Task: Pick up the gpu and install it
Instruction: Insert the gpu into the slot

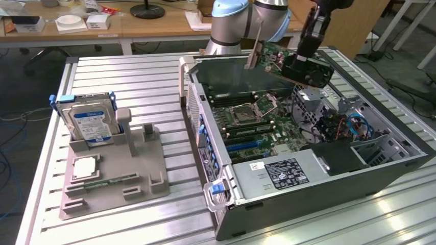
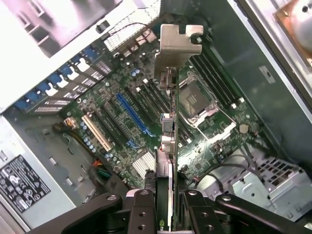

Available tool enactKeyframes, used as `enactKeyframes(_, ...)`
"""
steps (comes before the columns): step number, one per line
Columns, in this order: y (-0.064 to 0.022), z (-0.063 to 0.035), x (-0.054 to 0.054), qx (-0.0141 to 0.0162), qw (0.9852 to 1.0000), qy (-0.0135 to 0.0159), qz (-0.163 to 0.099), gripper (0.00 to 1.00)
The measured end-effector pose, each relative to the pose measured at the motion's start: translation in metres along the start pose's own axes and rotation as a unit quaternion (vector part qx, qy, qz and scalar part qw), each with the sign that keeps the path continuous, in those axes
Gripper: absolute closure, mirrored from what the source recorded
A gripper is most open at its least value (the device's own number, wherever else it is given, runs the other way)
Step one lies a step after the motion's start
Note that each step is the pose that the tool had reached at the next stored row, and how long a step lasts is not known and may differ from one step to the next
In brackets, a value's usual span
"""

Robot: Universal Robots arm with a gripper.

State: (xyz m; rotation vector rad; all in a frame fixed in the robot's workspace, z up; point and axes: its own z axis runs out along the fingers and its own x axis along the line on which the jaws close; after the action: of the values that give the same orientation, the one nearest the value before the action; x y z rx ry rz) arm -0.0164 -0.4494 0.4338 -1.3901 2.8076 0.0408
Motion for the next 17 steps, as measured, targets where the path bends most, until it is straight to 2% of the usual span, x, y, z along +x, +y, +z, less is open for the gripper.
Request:
enactKeyframes(4,0.0000,0.0000,0.0000,-0.0006,0.9995,0.0006,-0.032,0.74)
enactKeyframes(8,0.0000,0.0000,0.0000,-0.0011,0.9982,0.0012,-0.061,0.74)
enactKeyframes(13,0.0000,0.0001,0.0000,-0.0018,0.9953,0.0019,-0.096,0.74)
enactKeyframes(17,0.0000,0.0001,0.0000,-0.0024,0.9920,0.0025,-0.126,0.74)
